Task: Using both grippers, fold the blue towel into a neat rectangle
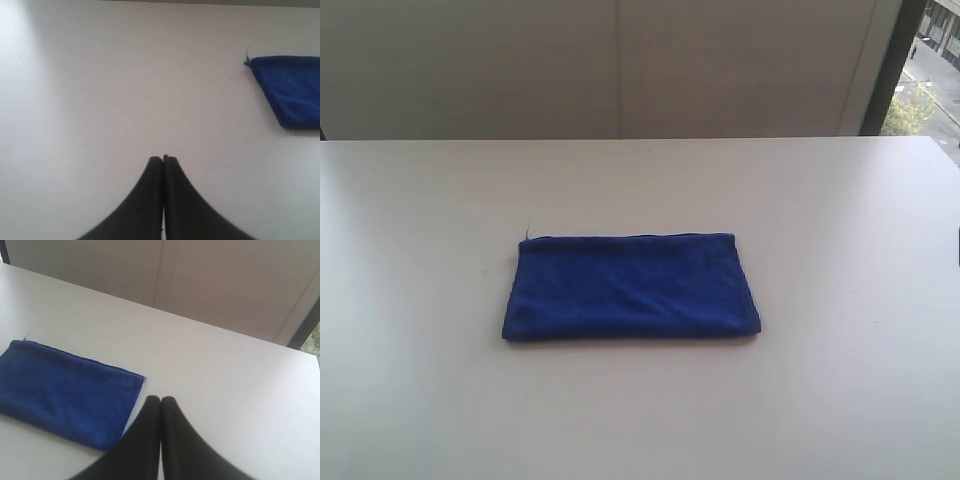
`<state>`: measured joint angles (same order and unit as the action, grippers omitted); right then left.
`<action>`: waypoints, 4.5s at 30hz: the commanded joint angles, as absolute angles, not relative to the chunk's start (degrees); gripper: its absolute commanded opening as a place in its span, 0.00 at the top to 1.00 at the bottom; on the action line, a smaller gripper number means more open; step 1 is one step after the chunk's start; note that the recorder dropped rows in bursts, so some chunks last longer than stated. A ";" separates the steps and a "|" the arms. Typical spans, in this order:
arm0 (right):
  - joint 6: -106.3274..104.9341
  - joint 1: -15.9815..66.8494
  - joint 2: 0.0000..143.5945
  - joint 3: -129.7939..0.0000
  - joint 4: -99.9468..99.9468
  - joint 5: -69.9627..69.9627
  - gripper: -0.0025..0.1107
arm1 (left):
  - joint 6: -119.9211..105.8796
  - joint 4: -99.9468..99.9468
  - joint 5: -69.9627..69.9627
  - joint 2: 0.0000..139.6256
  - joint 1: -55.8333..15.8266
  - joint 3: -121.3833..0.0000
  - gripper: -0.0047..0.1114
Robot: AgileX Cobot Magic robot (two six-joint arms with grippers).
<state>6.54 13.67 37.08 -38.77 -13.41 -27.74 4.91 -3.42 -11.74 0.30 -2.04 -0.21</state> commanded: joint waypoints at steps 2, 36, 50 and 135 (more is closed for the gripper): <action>6.81 13.67 36.78 -38.61 -13.52 -27.14 0.98 | 2.79 -3.52 -12.18 0.00 -1.82 0.00 0.96; 6.81 13.67 36.78 -38.61 -13.52 -27.14 0.98 | 2.78 -3.52 -15.51 0.00 -1.82 0.00 0.96; 8.00 6.03 21.25 -34.13 -8.94 -21.95 0.98 | 2.78 -3.52 -15.51 0.00 -1.82 0.00 0.96; 2.83 -4.47 0.00 0.00 -2.92 -19.64 0.98 | 2.78 -3.52 -15.51 0.00 -1.82 0.00 0.96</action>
